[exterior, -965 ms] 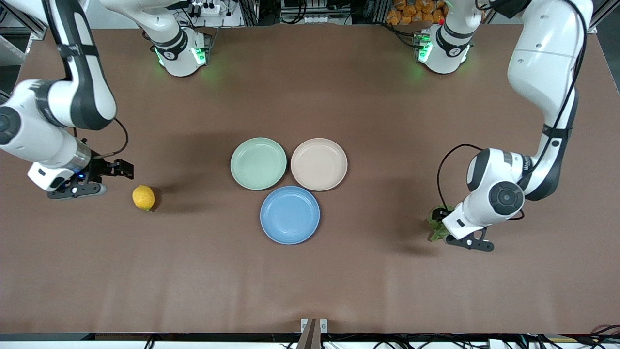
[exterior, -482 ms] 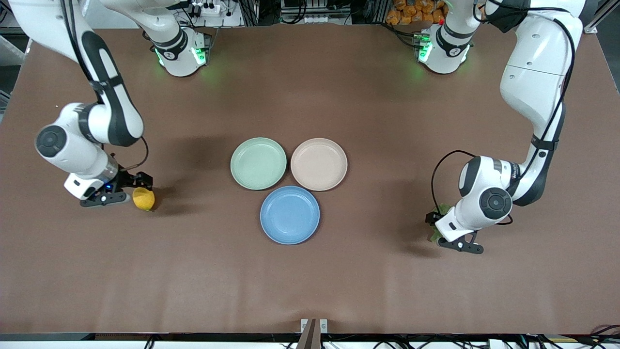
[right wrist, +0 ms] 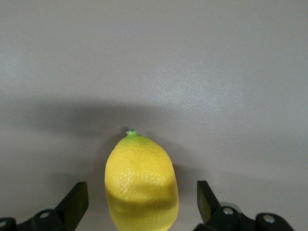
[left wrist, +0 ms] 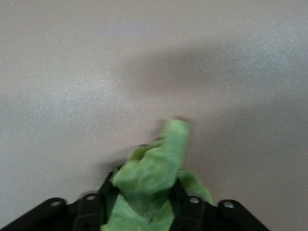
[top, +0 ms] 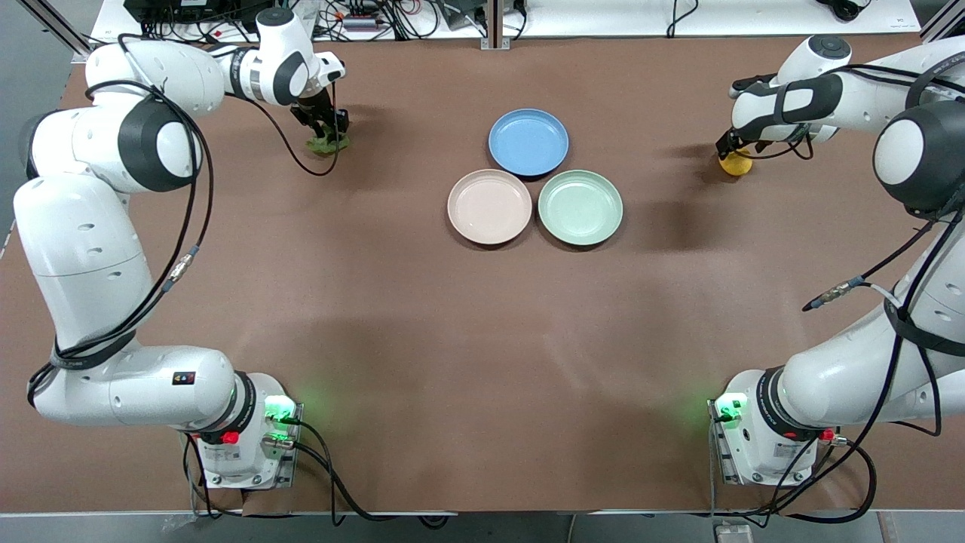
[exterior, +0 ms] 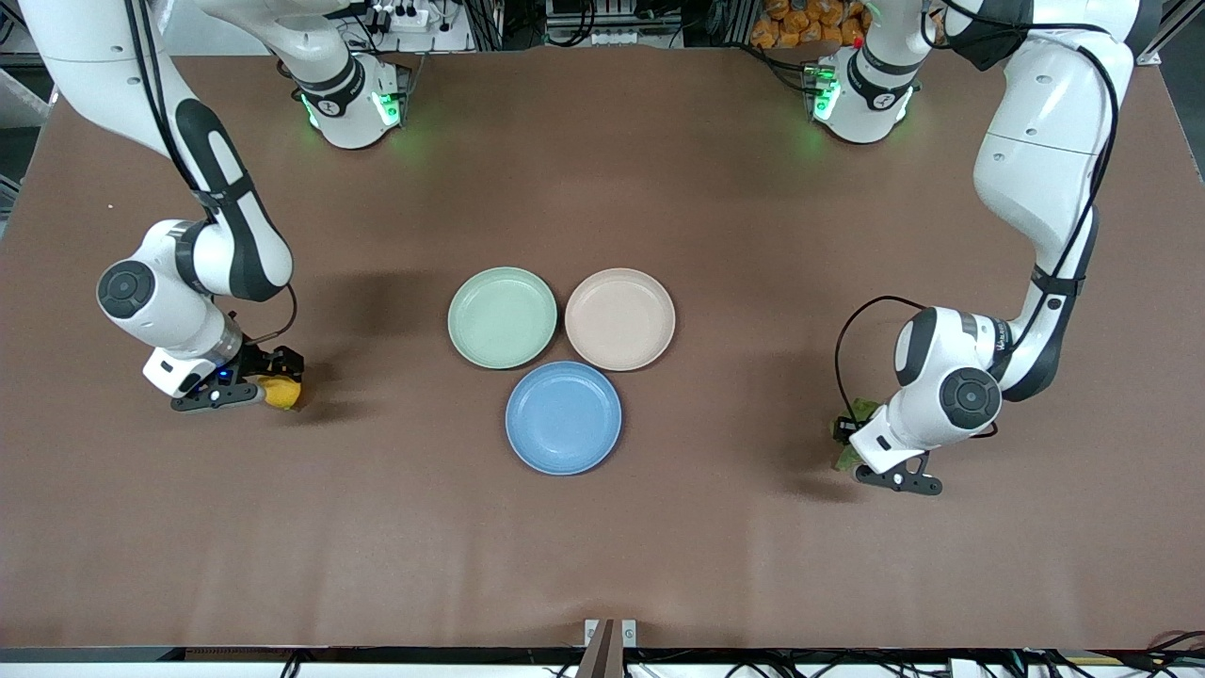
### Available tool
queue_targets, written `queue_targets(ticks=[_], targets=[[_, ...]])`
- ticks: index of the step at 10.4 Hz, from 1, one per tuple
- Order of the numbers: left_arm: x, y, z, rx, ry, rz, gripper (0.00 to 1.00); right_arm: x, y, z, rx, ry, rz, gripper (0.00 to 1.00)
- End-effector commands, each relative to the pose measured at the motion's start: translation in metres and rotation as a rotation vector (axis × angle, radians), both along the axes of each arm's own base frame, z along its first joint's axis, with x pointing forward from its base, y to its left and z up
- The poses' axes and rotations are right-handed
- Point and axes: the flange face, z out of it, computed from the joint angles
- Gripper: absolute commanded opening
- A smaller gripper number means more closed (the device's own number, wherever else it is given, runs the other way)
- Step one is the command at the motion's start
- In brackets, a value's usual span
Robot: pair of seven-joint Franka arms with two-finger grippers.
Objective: Place lemon and lettuce in plates
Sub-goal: 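Grasp the lettuce with the left gripper while the right gripper grasps the lemon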
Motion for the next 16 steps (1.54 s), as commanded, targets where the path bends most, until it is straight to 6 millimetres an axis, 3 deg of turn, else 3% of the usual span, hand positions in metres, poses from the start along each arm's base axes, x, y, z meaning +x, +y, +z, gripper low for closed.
queue_targets(ticks=[1,3,4,5,7,8,10,12,16], targets=[[0.004,0.004,0.000,-0.007,-0.009,0.009,0.00,-0.001,0.000,-0.025,0.011,-0.006,0.011,1.00],[0.006,0.001,0.015,-0.010,-0.028,0.012,0.00,-0.005,0.002,-0.039,0.011,-0.010,0.013,0.99],[0.006,-0.004,0.023,-0.015,-0.034,0.023,0.00,-0.003,0.010,-0.039,0.019,-0.007,0.017,0.89],[0.006,-0.008,0.035,-0.014,-0.044,0.041,0.00,-0.001,0.022,-0.034,0.030,-0.010,0.032,0.75],[0.000,-0.021,0.060,-0.011,-0.017,0.055,0.00,0.003,0.029,-0.022,0.033,-0.027,0.055,0.32],[-0.011,-0.028,0.070,-0.007,0.007,0.079,0.00,0.003,0.031,-0.014,0.039,-0.013,0.053,0.23],[-0.032,-0.041,0.090,-0.002,0.005,0.112,0.00,0.014,0.041,0.016,0.059,0.043,0.058,0.20],[-0.054,-0.064,0.108,-0.003,0.007,0.143,0.00,0.023,0.065,0.030,0.081,0.080,0.050,0.16],[-0.091,-0.159,0.122,-0.045,0.057,0.266,0.00,0.039,0.094,0.051,0.103,0.056,0.045,0.05]])
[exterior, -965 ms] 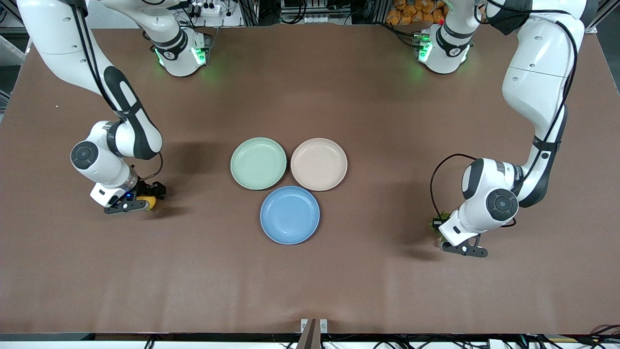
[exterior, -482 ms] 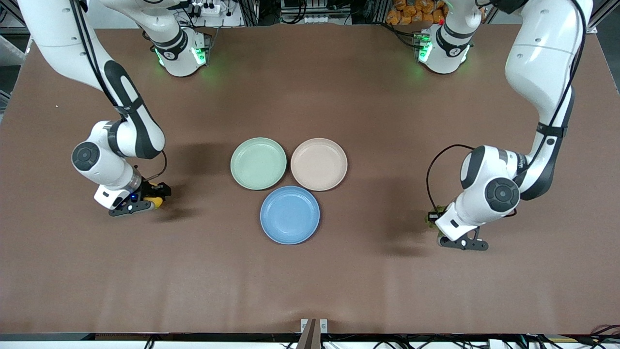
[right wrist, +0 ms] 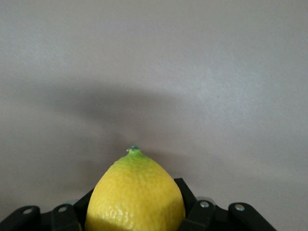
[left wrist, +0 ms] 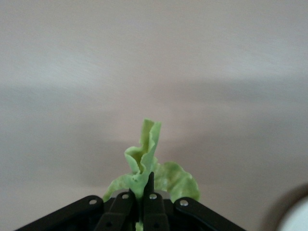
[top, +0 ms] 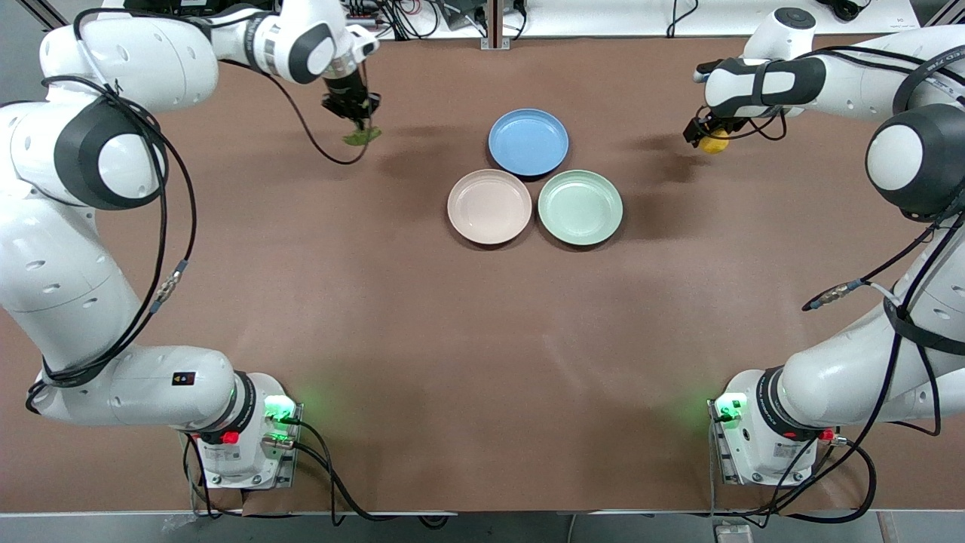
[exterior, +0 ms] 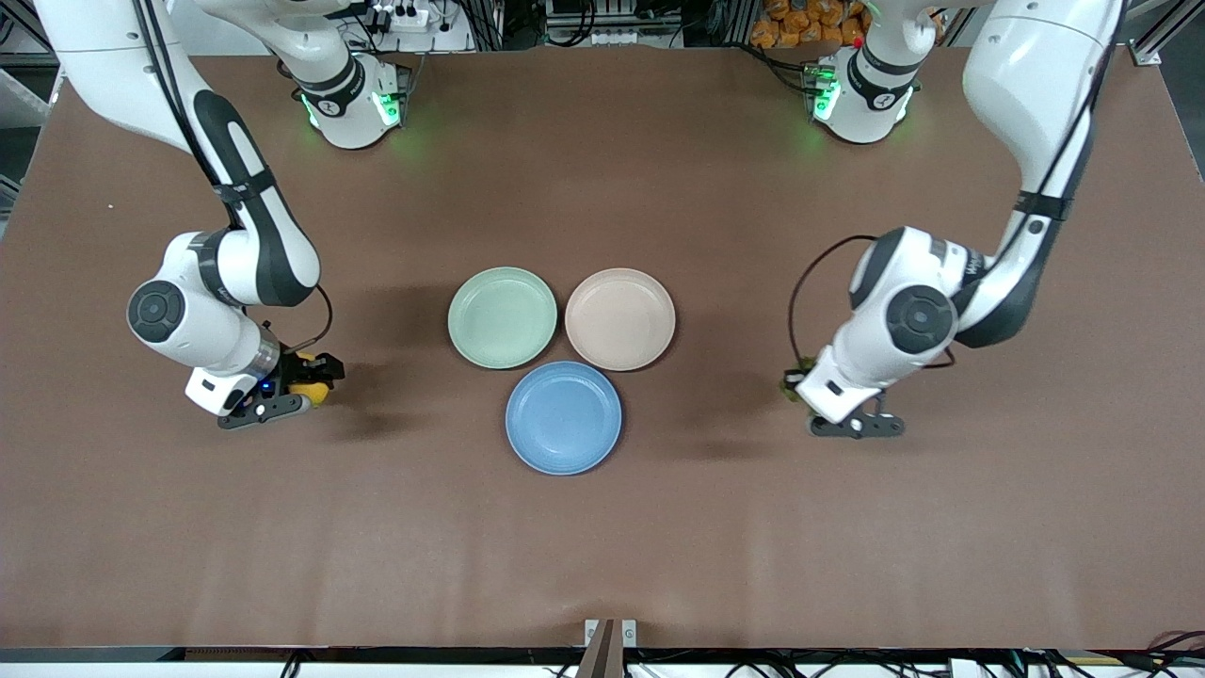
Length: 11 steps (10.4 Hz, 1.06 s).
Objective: Place lemon and lettuce in plates
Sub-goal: 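Carry the lettuce to the beige plate while the right gripper carries the lemon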
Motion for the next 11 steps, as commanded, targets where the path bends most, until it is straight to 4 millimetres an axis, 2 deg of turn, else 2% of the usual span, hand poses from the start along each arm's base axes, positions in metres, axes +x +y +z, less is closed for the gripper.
queue_targets(ticks=[1,3,4,6,8,10,11], targets=[[-0.034,-0.050,0.004,0.002,0.058,0.067,0.00,0.016,0.023,0.029,0.034,0.005,-0.059,0.05],[-0.059,-0.092,0.002,0.021,0.077,0.085,0.00,0.039,0.072,0.059,0.064,-0.019,-0.107,0.05],[-0.070,-0.111,0.002,0.026,0.079,0.095,0.00,0.045,0.099,0.064,0.094,-0.031,-0.108,0.05],[-0.093,-0.147,0.000,0.032,0.082,0.108,0.00,0.056,0.154,0.061,0.135,-0.041,-0.105,0.04],[-0.106,-0.186,-0.006,0.019,0.088,0.134,0.00,0.068,0.213,0.055,0.162,-0.061,-0.105,0.04],[-0.112,-0.220,-0.013,0.000,0.099,0.185,0.00,0.073,0.262,0.047,0.182,-0.075,-0.135,0.04],[-0.118,-0.234,-0.020,-0.001,0.109,0.205,0.00,0.074,0.278,0.042,0.199,-0.095,-0.134,0.04]])
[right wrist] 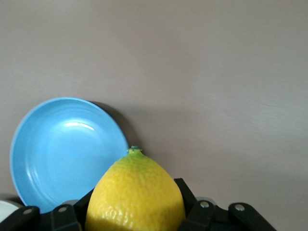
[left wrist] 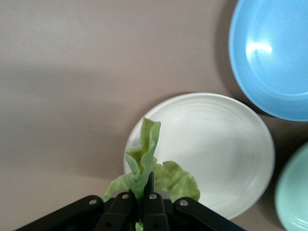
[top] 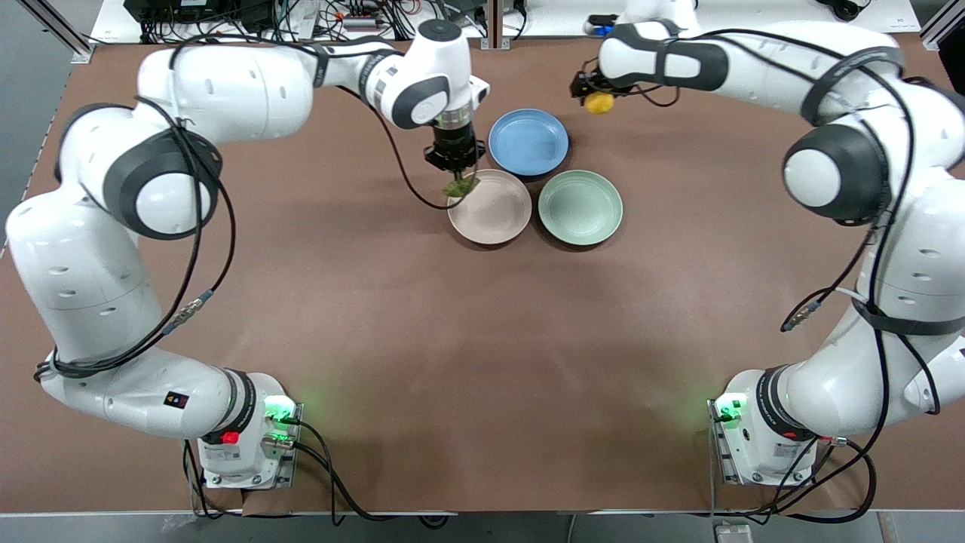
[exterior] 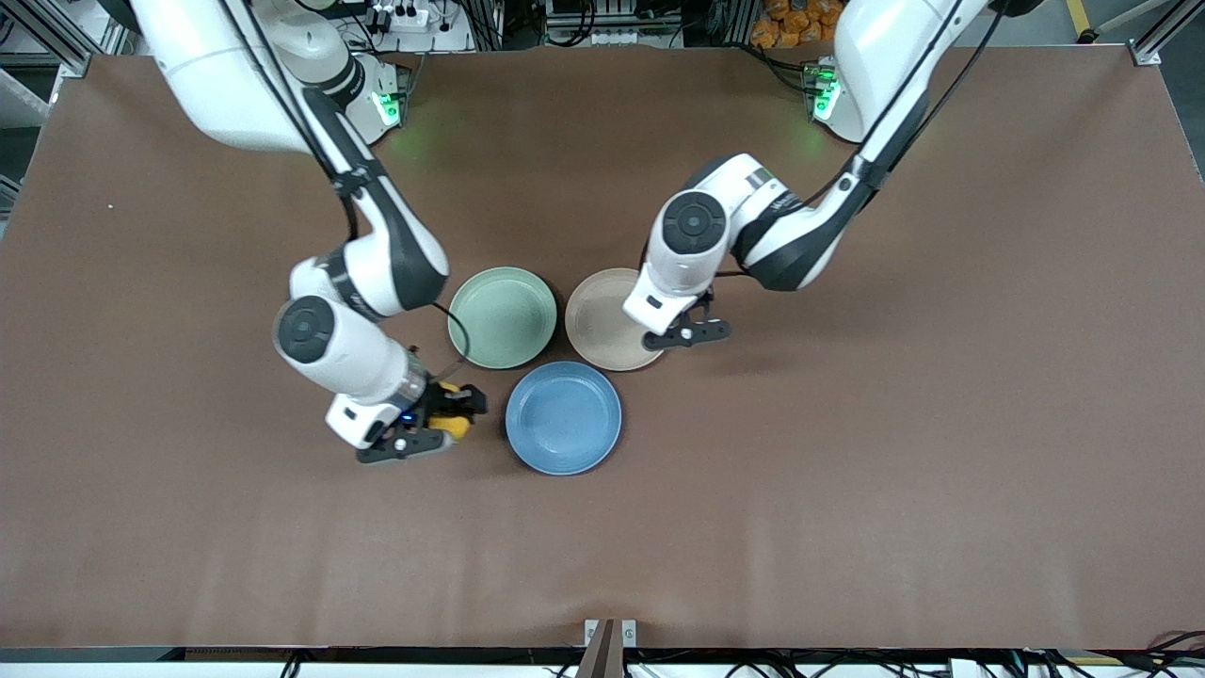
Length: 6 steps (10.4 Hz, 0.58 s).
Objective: Place lemon and lettuce in plates
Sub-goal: 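Carry the lettuce to the beige plate while the right gripper carries the lemon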
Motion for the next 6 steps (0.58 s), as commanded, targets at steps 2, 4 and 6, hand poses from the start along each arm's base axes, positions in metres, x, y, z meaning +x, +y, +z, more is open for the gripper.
queue_targets(ticks=[2,4,6], targets=[[-0.012,-0.044,-0.022,0.000,0.022,0.060,1.00,0.011,0.050,-0.023,0.071,-0.105,-0.026,0.05],[-0.014,-0.045,-0.025,0.009,0.015,0.050,1.00,0.002,0.077,-0.061,0.101,-0.187,-0.008,0.07],[0.010,-0.022,-0.014,0.010,-0.009,0.087,1.00,-0.006,0.088,-0.089,0.100,-0.196,0.006,0.11]])
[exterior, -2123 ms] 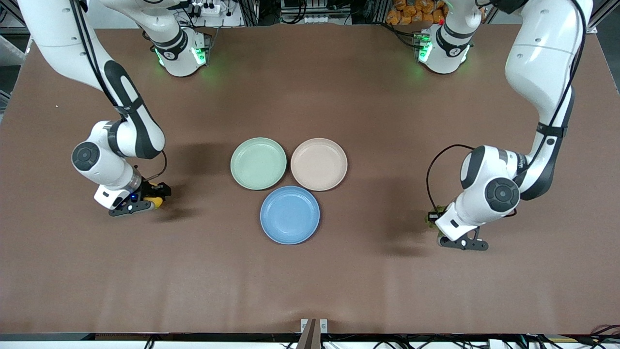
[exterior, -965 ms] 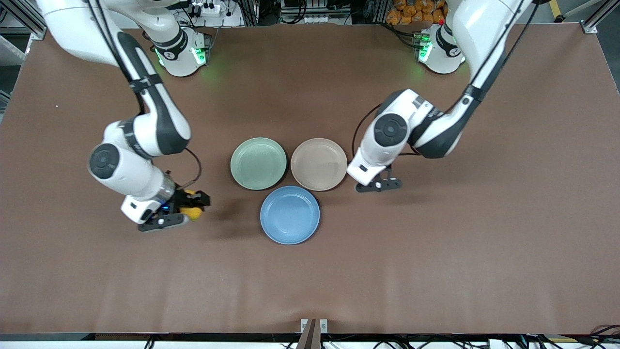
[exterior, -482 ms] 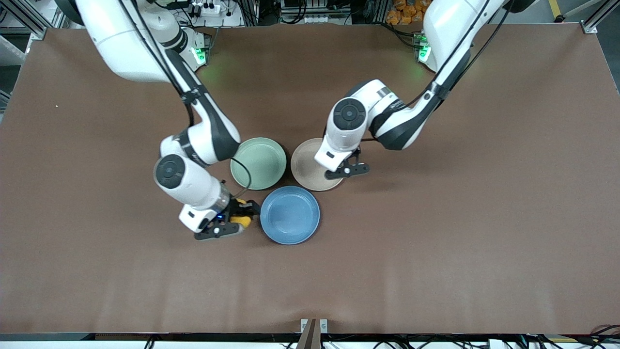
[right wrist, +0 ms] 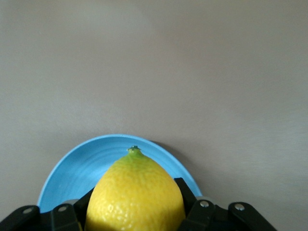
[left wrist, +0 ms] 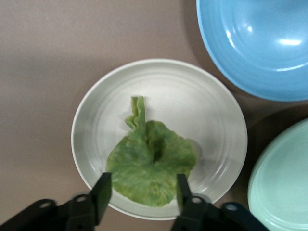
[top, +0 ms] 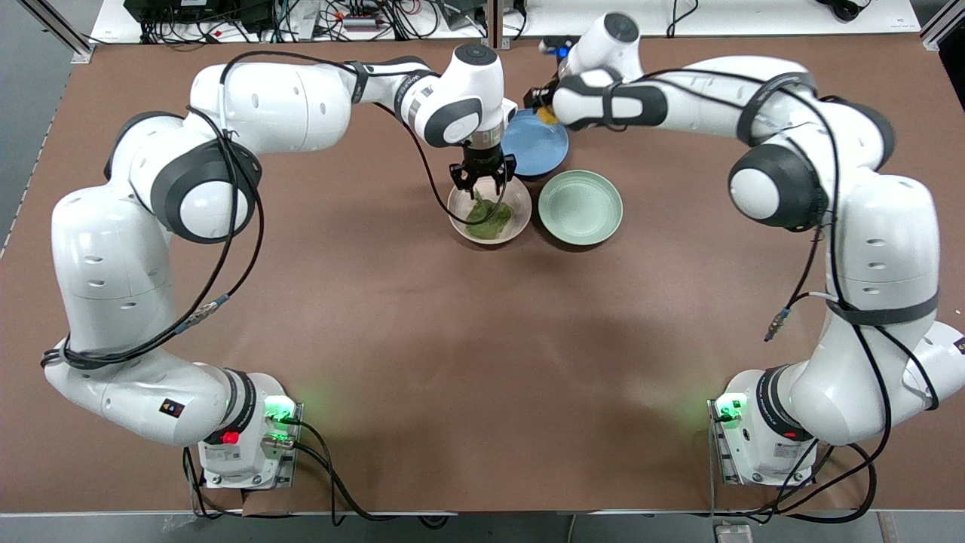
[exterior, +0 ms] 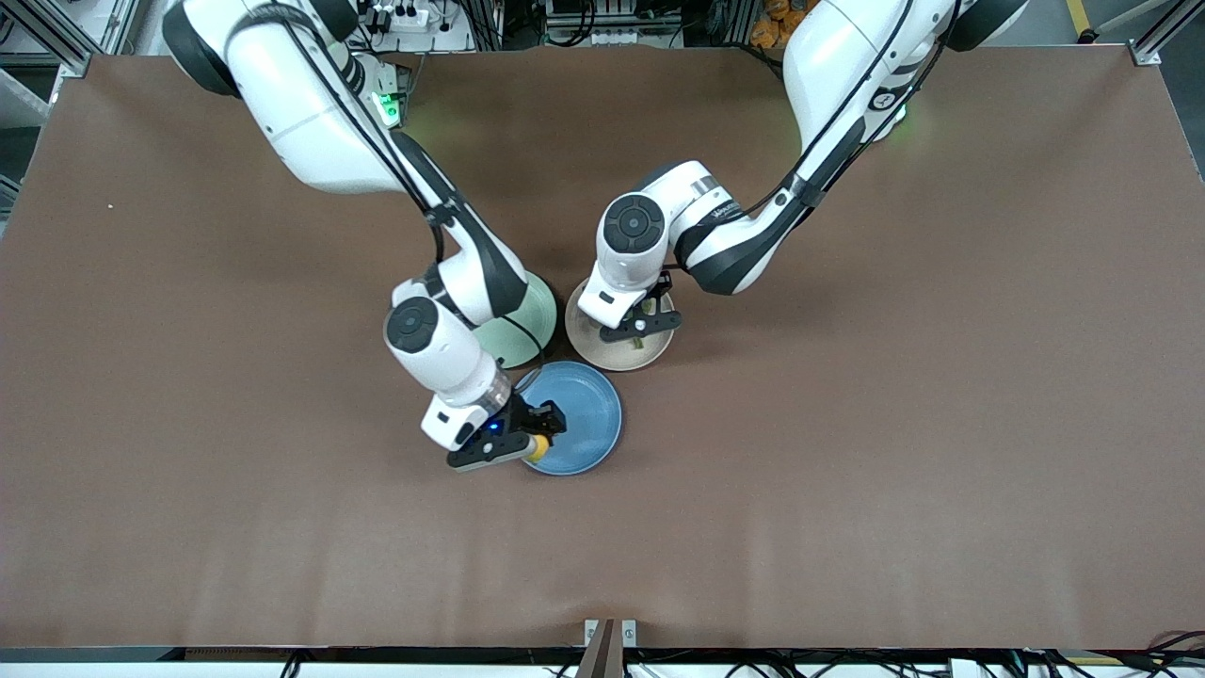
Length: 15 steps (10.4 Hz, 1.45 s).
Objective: Place lemon and lettuce in plates
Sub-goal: 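Carry the lettuce to the beige plate while the right gripper carries the lemon, then release the lettuce on the beige plate while the right gripper lowers the lemon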
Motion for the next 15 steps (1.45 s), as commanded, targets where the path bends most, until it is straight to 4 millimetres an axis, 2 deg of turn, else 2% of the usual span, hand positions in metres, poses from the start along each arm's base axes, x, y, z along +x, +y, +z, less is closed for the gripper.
queue_targets(ticks=[1,3,4,5,6,8,11,12,13,14,15], targets=[[0.043,0.040,0.018,0.015,-0.048,0.078,1.00,-0.001,0.015,-0.016,0.013,-0.012,0.000,0.11],[0.093,0.099,0.029,0.025,-0.088,0.131,1.00,-0.006,0.022,-0.019,0.016,-0.001,-0.007,0.15],[0.116,0.129,0.039,0.034,-0.120,0.138,1.00,-0.008,0.025,-0.024,0.022,0.016,-0.038,0.33],[0.141,0.163,0.048,0.029,-0.141,0.159,1.00,-0.010,0.027,-0.025,0.027,0.022,-0.054,0.83],[0.158,0.191,0.053,0.024,-0.152,0.162,1.00,-0.009,0.026,-0.024,0.024,0.018,-0.052,1.00],[0.177,0.232,0.059,0.060,-0.190,0.115,1.00,-0.008,0.024,-0.024,0.023,0.019,-0.055,1.00],[0.180,0.287,0.073,0.132,-0.130,0.051,1.00,-0.004,0.020,-0.015,0.034,0.025,-0.074,1.00],[0.178,0.308,0.069,0.144,-0.075,0.013,1.00,-0.002,0.017,-0.009,0.037,0.035,-0.094,1.00],[0.168,0.321,0.058,0.156,-0.032,0.004,1.00,-0.002,0.014,0.005,0.019,0.075,-0.092,1.00],[0.154,0.333,0.047,0.172,0.004,0.005,1.00,-0.002,0.008,0.029,-0.014,0.133,-0.080,1.00],[0.142,0.335,0.043,0.185,0.022,-0.004,1.00,-0.003,0.000,0.055,-0.044,0.174,-0.065,1.00]])
